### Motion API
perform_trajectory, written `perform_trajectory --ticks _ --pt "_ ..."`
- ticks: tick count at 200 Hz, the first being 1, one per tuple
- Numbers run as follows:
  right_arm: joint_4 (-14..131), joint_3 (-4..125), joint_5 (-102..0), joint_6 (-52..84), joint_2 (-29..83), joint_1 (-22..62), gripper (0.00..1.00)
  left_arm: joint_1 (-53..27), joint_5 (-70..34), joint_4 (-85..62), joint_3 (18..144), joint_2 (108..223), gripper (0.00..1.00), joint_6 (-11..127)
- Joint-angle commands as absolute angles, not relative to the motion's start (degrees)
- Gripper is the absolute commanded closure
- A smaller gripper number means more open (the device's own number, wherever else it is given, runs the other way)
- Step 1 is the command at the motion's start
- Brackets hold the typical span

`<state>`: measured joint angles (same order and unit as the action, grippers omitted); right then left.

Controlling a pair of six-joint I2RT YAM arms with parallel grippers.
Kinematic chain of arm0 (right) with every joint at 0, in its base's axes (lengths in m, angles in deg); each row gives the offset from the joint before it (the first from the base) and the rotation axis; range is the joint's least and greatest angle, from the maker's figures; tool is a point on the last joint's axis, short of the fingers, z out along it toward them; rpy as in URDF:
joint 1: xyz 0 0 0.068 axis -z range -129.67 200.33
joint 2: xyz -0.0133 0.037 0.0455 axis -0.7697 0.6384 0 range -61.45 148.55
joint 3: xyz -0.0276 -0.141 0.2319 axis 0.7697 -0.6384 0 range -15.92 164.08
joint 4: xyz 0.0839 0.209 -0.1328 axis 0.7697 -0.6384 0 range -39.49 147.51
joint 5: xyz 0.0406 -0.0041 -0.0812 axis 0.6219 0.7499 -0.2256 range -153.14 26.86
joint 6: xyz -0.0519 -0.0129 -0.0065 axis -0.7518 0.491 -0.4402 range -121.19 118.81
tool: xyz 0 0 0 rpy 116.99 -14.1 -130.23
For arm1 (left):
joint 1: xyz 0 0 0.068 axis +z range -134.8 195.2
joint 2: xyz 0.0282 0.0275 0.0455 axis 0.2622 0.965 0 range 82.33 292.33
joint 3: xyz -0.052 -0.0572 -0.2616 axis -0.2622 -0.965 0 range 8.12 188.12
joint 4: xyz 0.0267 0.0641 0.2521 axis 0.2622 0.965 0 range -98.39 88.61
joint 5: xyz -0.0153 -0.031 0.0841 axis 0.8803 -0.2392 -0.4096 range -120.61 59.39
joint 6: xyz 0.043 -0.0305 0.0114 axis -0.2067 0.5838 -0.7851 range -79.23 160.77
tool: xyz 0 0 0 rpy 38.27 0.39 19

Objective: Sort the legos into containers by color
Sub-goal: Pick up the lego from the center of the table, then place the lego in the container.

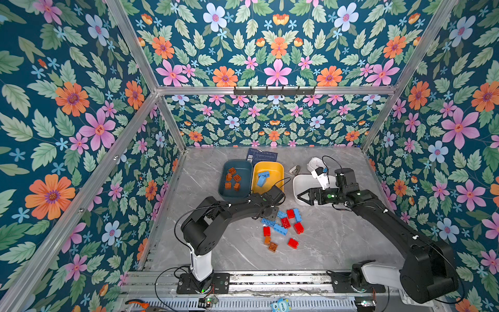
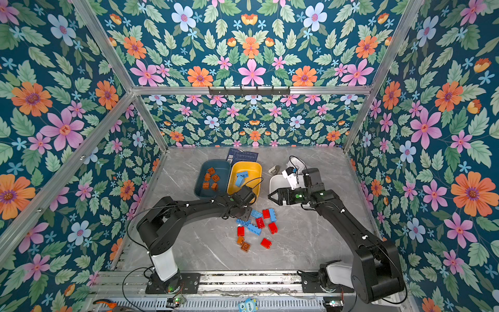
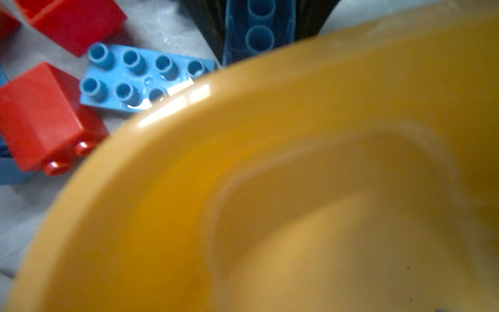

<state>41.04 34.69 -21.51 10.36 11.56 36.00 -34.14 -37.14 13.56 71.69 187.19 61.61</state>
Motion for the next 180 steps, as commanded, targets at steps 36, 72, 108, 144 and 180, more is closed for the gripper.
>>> perform_trajectory --ticks 36,72,108,144,180 --pt "41.5 35.2 -20.8 10.1 11.7 36.1 0.01 -34.0 -38.8 18.5 74.7 184.1 0.70 60.6" --pt "41.7 36.0 -20.5 10.1 11.9 36.1 0.01 -33.7 -37.1 24.2 80.2 179.6 0.70 58.4" --pt "42.7 36.5 -19.8 11.1 12.2 36.1 0.01 -28.6 -34.8 26.9 87.9 180.4 0.70 54.1" --pt "41.8 36.6 -20.2 11.0 11.2 36.3 0.01 -25.9 -31.6 27.8 90.7 182.3 0.70 52.6" --pt "42.3 36.8 -19.6 11.0 11.9 36.5 0.01 -22.1 -34.7 26.1 94.5 186.1 0.69 51.9"
